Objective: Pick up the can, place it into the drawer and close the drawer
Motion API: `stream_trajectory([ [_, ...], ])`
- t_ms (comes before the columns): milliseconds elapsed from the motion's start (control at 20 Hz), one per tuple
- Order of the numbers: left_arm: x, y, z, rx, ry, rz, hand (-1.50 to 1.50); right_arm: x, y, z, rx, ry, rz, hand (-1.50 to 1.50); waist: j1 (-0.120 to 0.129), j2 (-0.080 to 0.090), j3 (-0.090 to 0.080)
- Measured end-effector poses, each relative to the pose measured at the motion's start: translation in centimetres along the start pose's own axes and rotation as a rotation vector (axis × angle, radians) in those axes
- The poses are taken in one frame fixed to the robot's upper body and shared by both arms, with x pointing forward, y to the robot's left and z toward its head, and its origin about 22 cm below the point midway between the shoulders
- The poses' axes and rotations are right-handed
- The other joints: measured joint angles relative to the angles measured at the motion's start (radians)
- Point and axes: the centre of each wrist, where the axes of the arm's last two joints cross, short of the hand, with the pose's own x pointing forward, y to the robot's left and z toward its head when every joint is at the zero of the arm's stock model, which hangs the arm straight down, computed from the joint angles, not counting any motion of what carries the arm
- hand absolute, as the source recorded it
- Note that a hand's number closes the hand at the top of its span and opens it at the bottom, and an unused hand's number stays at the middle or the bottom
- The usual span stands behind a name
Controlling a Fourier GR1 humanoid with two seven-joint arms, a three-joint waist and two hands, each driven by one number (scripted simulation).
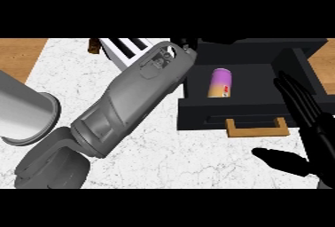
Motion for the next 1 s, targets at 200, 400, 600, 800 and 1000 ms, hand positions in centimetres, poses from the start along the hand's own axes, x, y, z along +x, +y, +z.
stream_trajectory([
  [200,0.2,-0.1,0.2,0.006,0.0,0.002,-1.5,-1.1,2.6,-0.6,0.044,0.025,0.108,-1.5,0.018,-0.006,0.0],
  [400,0.7,1.1,-0.3,0.006,0.004,0.001,-1.5,-1.8,5.6,-1.3,0.047,0.063,0.161,-1.5,0.038,-0.012,0.0],
  [600,0.7,2.6,-0.6,0.008,0.012,-0.002,-1.5,-3.8,8.2,-2.5,0.017,0.091,0.176,-1.5,0.05,-0.014,-0.001],
  [800,0.9,4.7,-0.8,0.015,0.019,-0.006,-1.5,-4.8,9.4,-3.6,-0.01,0.099,0.22,-1.5,0.053,-0.024,-0.01],
  [1000,1.1,6.7,-1.0,0.022,0.017,-0.011,-1.5,-6.2,10.4,-5.2,-0.03,0.096,0.254,-1.5,0.063,-0.029,-0.017],
])
